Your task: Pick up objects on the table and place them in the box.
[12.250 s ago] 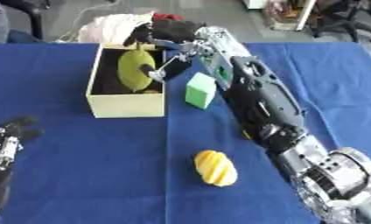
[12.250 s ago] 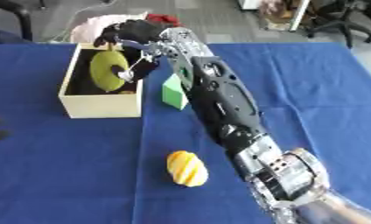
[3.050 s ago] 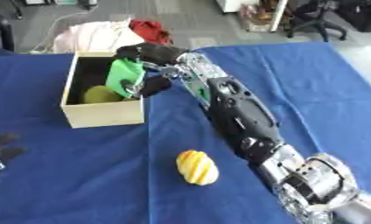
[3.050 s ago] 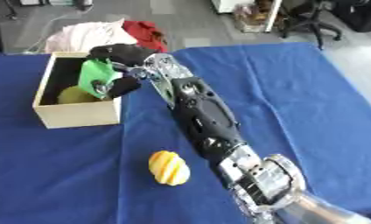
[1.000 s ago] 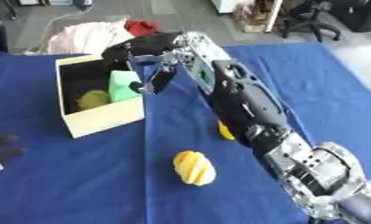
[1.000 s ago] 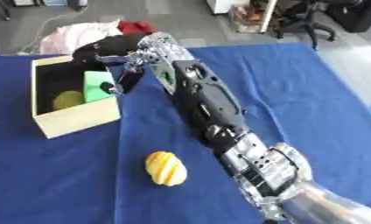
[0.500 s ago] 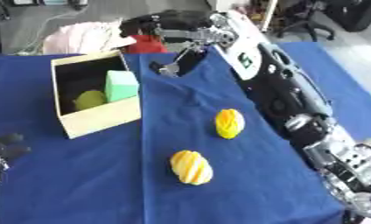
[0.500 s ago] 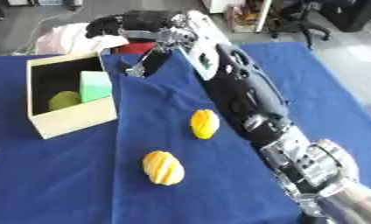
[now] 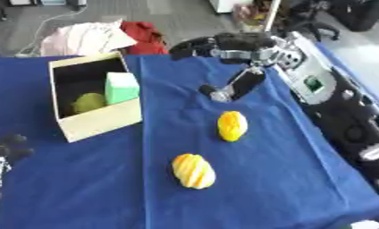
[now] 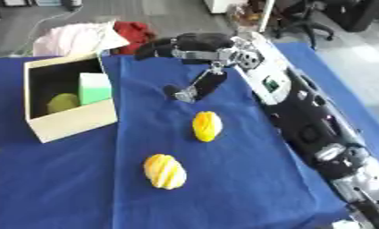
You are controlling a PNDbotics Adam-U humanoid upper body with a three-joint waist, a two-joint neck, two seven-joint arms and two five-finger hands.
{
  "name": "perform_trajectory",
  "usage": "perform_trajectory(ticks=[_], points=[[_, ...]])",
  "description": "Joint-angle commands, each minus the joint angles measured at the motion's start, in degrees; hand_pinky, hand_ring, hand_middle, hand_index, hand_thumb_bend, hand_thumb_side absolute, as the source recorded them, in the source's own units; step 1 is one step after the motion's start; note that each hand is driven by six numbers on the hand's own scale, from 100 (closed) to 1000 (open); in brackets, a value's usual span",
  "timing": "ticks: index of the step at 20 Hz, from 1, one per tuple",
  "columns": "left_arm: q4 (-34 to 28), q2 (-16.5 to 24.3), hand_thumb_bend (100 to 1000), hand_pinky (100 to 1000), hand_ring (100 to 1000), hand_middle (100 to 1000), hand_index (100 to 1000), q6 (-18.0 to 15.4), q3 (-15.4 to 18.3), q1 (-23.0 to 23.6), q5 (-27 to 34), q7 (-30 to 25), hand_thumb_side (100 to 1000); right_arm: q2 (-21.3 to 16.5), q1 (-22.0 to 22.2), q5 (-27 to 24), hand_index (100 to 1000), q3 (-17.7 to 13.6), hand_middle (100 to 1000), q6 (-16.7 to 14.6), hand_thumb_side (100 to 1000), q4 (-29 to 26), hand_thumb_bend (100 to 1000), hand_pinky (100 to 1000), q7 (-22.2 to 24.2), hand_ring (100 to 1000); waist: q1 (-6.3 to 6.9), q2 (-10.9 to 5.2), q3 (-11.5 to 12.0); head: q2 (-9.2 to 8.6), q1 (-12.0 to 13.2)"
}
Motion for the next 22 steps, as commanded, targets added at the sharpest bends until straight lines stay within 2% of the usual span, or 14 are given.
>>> perform_trajectory(ticks=[1, 4, 8, 22], points=[[-0.6, 0.9, 100, 911, 732, 757, 801, -0.1, 0.5, -0.4, -0.1, 0.2, 728, -3.1, 1.8, -0.7, 1000, -0.6, 1000, -5.9, 204, -0.8, 100, 1000, 8.8, 1000, -0.64, -1.33, -0.1, -0.14, 0.2], [-0.6, 1.0, 100, 911, 732, 758, 801, -0.1, 0.6, -0.4, -0.1, 0.3, 728, -3.6, 4.9, 0.7, 1000, -1.0, 1000, -5.1, 205, 1.1, 100, 1000, 9.3, 1000, -0.63, -1.3, -0.1, -0.27, 0.2], [-0.6, 1.0, 100, 912, 732, 758, 801, -0.1, 0.5, -0.5, -0.1, 0.3, 728, -3.3, 6.7, 3.4, 1000, -1.4, 1000, -4.9, 207, 4.3, 100, 1000, 8.7, 1000, -0.58, -1.35, -0.2, -0.39, 0.2], [-0.7, 0.9, 100, 912, 733, 758, 801, -0.1, 0.6, -0.4, 0.0, 0.3, 729, -1.2, 6.5, 13.9, 1000, -1.7, 1000, -6.3, 220, 13.7, 100, 1000, 4.4, 1000, 0.06, -1.25, -0.1, -0.72, 0.1]])
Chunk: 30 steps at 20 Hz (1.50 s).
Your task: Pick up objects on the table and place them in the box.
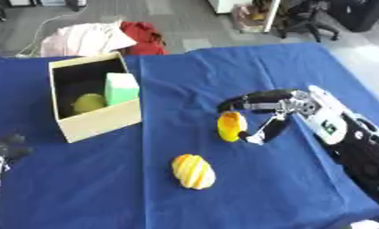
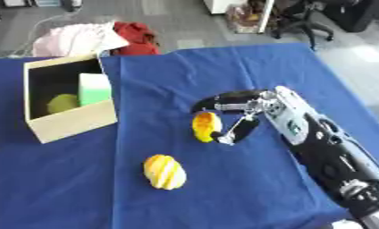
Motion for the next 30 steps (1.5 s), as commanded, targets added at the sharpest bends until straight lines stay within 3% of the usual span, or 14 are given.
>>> perform_trajectory(ticks=[1, 5, 6, 7, 10, 12, 16, 20, 28, 29, 30], points=[[-0.8, 0.8, 100, 912, 733, 758, 801, -0.1, 0.4, -0.4, 0.0, 0.1, 729, -0.5, -1.3, 2.6, 1000, -1.1, 1000, -6.3, 220, 0.9, 100, 1000, 3.6, 1000, 0.14, -1.25, -0.1, -0.64, 0.0], [-0.8, 0.8, 100, 912, 733, 759, 801, -0.1, 0.4, -0.3, 0.0, 0.1, 729, -0.2, -1.5, 4.8, 985, -2.0, 795, -6.4, 213, 0.9, 100, 986, -3.1, 889, 0.36, -1.24, -0.2, -0.67, 0.0], [-0.8, 0.7, 100, 912, 733, 759, 801, -0.1, 0.4, -0.3, 0.0, 0.1, 729, -0.1, -1.5, 5.2, 985, -2.1, 795, -6.4, 213, 0.9, 100, 986, -5.2, 889, 0.38, -1.24, -0.2, -0.67, 0.0], [-0.8, 0.7, 100, 912, 733, 759, 801, -0.1, 0.4, -0.3, 0.0, 0.1, 729, -0.1, -1.5, 5.5, 882, -2.2, 671, -6.4, 208, 0.9, 100, 943, -7.3, 822, 0.41, -1.25, -0.3, -0.68, 0.0], [-0.8, 0.7, 100, 912, 733, 759, 801, -0.1, 0.4, -0.2, 0.0, 0.1, 730, 0.0, -1.9, 6.2, 696, -2.5, 507, -6.2, 204, 0.7, 100, 874, -13.9, 721, 0.45, -1.29, -0.4, -0.68, -0.1], [-0.8, 0.7, 100, 912, 734, 759, 801, -0.1, 0.4, -0.2, 0.0, 0.1, 730, 0.1, -2.1, 7.2, 625, -2.5, 435, -6.0, 216, 1.1, 100, 837, -17.3, 653, 0.49, -1.3, -0.4, -0.71, -0.1], [-0.8, 0.7, 100, 912, 734, 759, 801, -0.1, 0.4, -0.2, 0.0, 0.2, 731, 0.4, -3.0, 8.4, 567, -2.5, 370, -6.3, 200, 1.8, 100, 812, -20.6, 593, 0.5, -1.33, -0.3, -0.79, -0.1], [-0.8, 0.7, 100, 912, 734, 759, 802, 0.0, 0.3, -0.1, 0.0, 0.1, 731, 0.6, -6.3, 7.7, 565, -2.9, 369, -7.0, 178, 1.3, 100, 809, -21.5, 590, 0.39, -1.4, -0.3, -0.74, -0.1], [-0.9, 0.7, 100, 912, 734, 760, 802, -0.1, -0.1, -0.6, 0.1, -0.3, 731, 4.4, -19.8, 7.9, 566, -4.0, 371, -7.5, 122, 2.5, 100, 815, -22.0, 594, 0.47, -1.0, 1.6, -1.65, -0.6], [-1.0, 0.7, 100, 912, 734, 760, 802, -0.1, -0.2, -0.7, 0.2, -0.4, 731, 5.3, -21.2, 8.1, 566, -4.5, 371, -7.4, 227, 3.3, 100, 811, -22.3, 592, 0.47, -0.85, 2.1, -1.89, -0.7], [-1.0, 0.6, 100, 912, 734, 760, 801, -0.1, -0.3, -0.9, 0.2, -0.5, 731, 6.4, -22.6, 8.4, 565, -5.1, 370, -7.2, 109, 4.3, 100, 811, -22.5, 591, 0.46, -0.68, 2.6, -2.13, -1.0]])
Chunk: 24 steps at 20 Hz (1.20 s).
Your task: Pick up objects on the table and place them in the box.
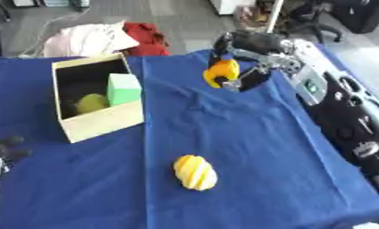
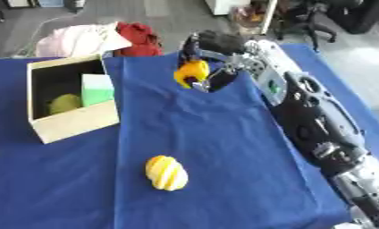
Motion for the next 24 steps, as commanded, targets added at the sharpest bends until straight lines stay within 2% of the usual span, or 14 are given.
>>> perform_trajectory(ticks=[1, 5, 12, 16, 18, 19, 20, 21, 23, 24], points=[[-1.1, 0.6, 100, 912, 734, 760, 802, -0.1, -0.3, -0.9, 0.2, -0.4, 730, 2.0, -4.0, 1.0, 565, -2.3, 368, 0.4, 105, 2.0, 100, 809, -1.0, 587, 0.42, -0.53, 0.7, -1.41, -0.7], [-1.4, 0.7, 100, 912, 733, 759, 802, -0.2, -0.8, -2.0, 0.4, -0.8, 724, 6.1, -7.5, 3.4, 573, -5.2, 371, 1.5, 128, 6.4, 100, 792, -3.0, 570, 0.31, 0.13, 3.4, -2.72, -1.9], [-2.1, 0.2, 100, 912, 734, 760, 803, -0.4, -2.5, -4.4, 1.1, -2.7, 717, 12.5, -9.6, 12.1, 596, -10.5, 390, 5.1, 211, 14.7, 100, 783, -9.2, 565, -0.06, 0.83, 10.2, -5.1, -5.2], [-2.3, -0.1, 100, 912, 733, 760, 803, -0.4, -3.8, -5.7, 1.7, -4.2, 718, 15.2, -10.1, 17.9, 667, -12.7, 465, 7.4, 200, 17.4, 100, 787, -15.0, 592, 0.0, 1.59, 12.8, -6.65, -7.0], [-2.3, -0.3, 100, 912, 733, 759, 803, -0.3, -4.3, -6.1, 1.9, -4.7, 719, 16.3, -10.2, 20.9, 740, -13.5, 542, 8.9, 184, 18.4, 100, 793, -18.5, 617, 0.06, 1.92, 13.5, -7.06, -7.7], [-2.3, -0.4, 100, 912, 733, 759, 803, -0.2, -4.5, -6.3, 2.0, -4.9, 694, 16.7, -10.1, 22.3, 836, -13.7, 623, 9.6, 185, 18.9, 100, 806, -20.2, 653, 0.1, 2.05, 13.7, -7.18, -8.0], [-2.3, -0.4, 100, 912, 733, 759, 803, -0.2, -4.7, -6.3, 2.0, -5.1, 720, 17.2, -10.0, 23.5, 888, -13.9, 677, 10.3, 184, 19.3, 100, 816, -21.7, 680, 0.15, 2.19, 13.7, -7.23, -8.2], [-2.3, -0.5, 100, 912, 733, 759, 803, -0.2, -4.8, -6.4, 2.1, -5.3, 721, 17.5, -10.0, 24.6, 964, -13.9, 774, 10.8, 171, 19.7, 100, 851, -22.9, 746, 0.18, 2.28, 13.7, -7.26, -8.3], [-2.3, -0.5, 100, 912, 733, 759, 803, -0.1, -5.0, -6.4, 2.1, -5.5, 722, 17.8, -9.9, 27.7, 1000, -13.4, 884, 11.9, 173, 20.3, 100, 900, -23.4, 817, 0.2, 2.43, 13.6, -7.23, -8.3], [-2.3, -0.6, 100, 912, 733, 759, 803, -0.1, -5.0, -6.5, 2.1, -5.5, 722, 17.9, -10.0, 29.2, 1000, -13.3, 925, 12.6, 248, 20.5, 100, 925, -23.3, 849, 0.21, 2.47, 13.5, -7.2, -8.4]])
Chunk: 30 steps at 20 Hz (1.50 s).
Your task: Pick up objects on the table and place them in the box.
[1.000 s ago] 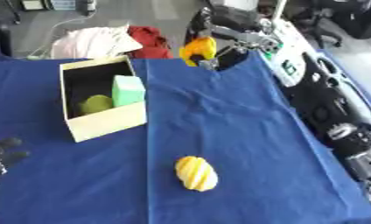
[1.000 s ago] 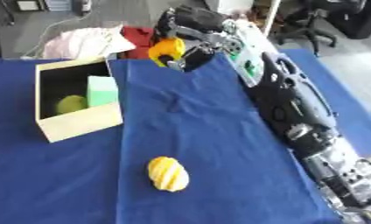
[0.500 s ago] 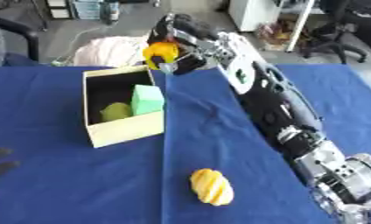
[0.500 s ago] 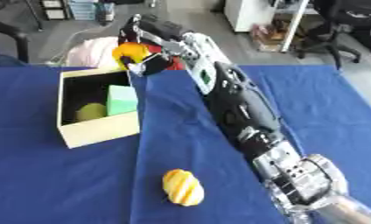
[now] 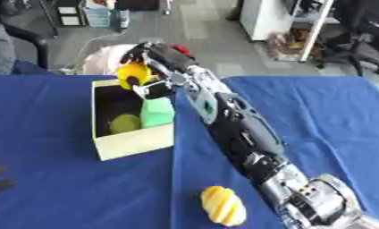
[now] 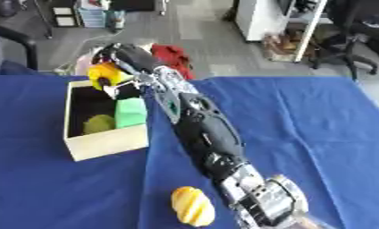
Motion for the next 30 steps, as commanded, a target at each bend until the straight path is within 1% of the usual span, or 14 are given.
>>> perform_trajectory(ticks=[1, 3, 7, 9, 10, 12, 13, 15, 16, 18, 21, 23, 27, 30], points=[[-1.1, 0.0, 100, 912, 733, 759, 803, 0.0, -0.2, -0.9, 0.2, -0.4, 722, 0.0, -1.4, 4.6, 1000, 0.0, 945, 2.0, 294, 0.2, 100, 936, -0.7, 865, 0.23, 0.06, -0.2, -0.67, -0.3], [-1.1, 0.0, 100, 912, 732, 759, 803, 0.0, -0.3, -0.8, 0.2, -0.5, 723, 0.0, -1.5, 6.9, 1000, 0.1, 983, 3.3, 366, 0.1, 100, 956, -0.1, 897, 0.27, 0.11, -0.3, -0.65, -0.3], [-1.0, -0.1, 100, 912, 732, 759, 803, 0.1, -0.2, -0.6, 0.2, -0.5, 725, -0.1, -1.6, 8.4, 1000, 0.0, 996, 4.5, 349, -0.7, 100, 956, 0.3, 902, 0.32, 0.06, -0.7, -0.47, -0.3], [-0.9, -0.1, 100, 912, 732, 758, 803, 0.1, -0.2, -0.4, 0.1, -0.4, 725, -0.4, -1.8, 7.2, 1000, 0.5, 992, 3.8, 343, -1.6, 100, 950, 0.5, 895, 0.34, -0.12, -1.3, -0.28, -0.1], [-0.8, 0.0, 100, 912, 732, 758, 803, 0.1, -0.1, -0.3, 0.2, -0.4, 725, -0.7, -2.0, 5.9, 1000, 0.8, 986, 3.2, 359, -2.1, 100, 941, 0.8, 887, 0.31, -0.26, -1.8, -0.16, -0.1], [-0.7, 0.1, 100, 912, 731, 758, 802, 0.1, 0.1, 0.2, 0.1, -0.1, 727, -1.3, -2.3, 1.4, 1000, 1.7, 967, 1.5, 352, -3.2, 100, 924, 2.2, 868, 0.19, -0.6, -2.9, 0.26, 0.2], [-0.6, 0.1, 100, 912, 731, 758, 802, 0.1, 0.3, 0.4, 0.0, 0.1, 729, -1.9, -2.5, -1.7, 1000, 2.5, 956, 0.4, 317, -3.9, 100, 920, 3.3, 862, 0.07, -0.78, -3.7, 0.55, 0.4], [-0.3, 0.2, 100, 912, 731, 758, 802, 0.2, 0.7, 1.0, -0.1, 0.5, 730, -3.6, -2.7, -8.0, 1000, 5.0, 962, -2.6, 299, -6.2, 100, 928, 6.8, 869, -0.25, -1.12, -5.2, 1.11, 0.8], [-0.1, 0.2, 100, 912, 731, 758, 802, 0.2, 0.9, 1.3, -0.2, 0.7, 731, -4.7, -2.6, -10.6, 1000, 6.3, 956, -4.0, 216, -7.8, 100, 935, 8.6, 871, -0.46, -1.34, -6.0, 1.43, 1.1], [0.1, 0.4, 100, 911, 731, 758, 802, 0.1, 1.4, 1.9, -0.4, 1.2, 731, -7.0, -1.4, -16.4, 1000, 8.9, 922, -6.5, 208, -12.1, 100, 919, 11.7, 849, -0.8, -1.87, -7.9, 2.26, 1.9], [0.4, 0.6, 100, 911, 731, 758, 801, 0.0, 2.3, 2.6, -0.6, 2.1, 730, -10.3, 1.6, -25.3, 1000, 12.0, 914, -8.4, 204, -18.9, 100, 918, 16.3, 838, -1.09, -2.53, -10.3, 3.22, 3.1], [0.4, 0.8, 100, 911, 730, 758, 801, 0.0, 2.8, 2.9, -0.7, 2.7, 730, -12.9, 4.0, -30.3, 1000, 13.6, 911, -8.7, 203, -24.0, 100, 917, 19.1, 836, -1.23, -2.86, -11.5, 3.76, 3.6], [0.6, 1.0, 100, 911, 730, 757, 801, -0.1, 3.5, 3.6, -0.9, 3.6, 730, -18.3, 10.3, -39.3, 1000, 15.2, 887, -7.9, 203, -34.0, 100, 906, 22.8, 816, -1.57, -3.34, -13.3, 4.54, 4.3], [0.7, 1.2, 100, 910, 730, 757, 801, -0.1, 4.2, 4.0, -1.1, 4.3, 729, -21.5, 15.7, -44.1, 1000, 15.9, 881, -7.2, 200, -39.8, 100, 902, 26.3, 814, -1.9, -3.54, -14.4, 4.93, 4.9]])
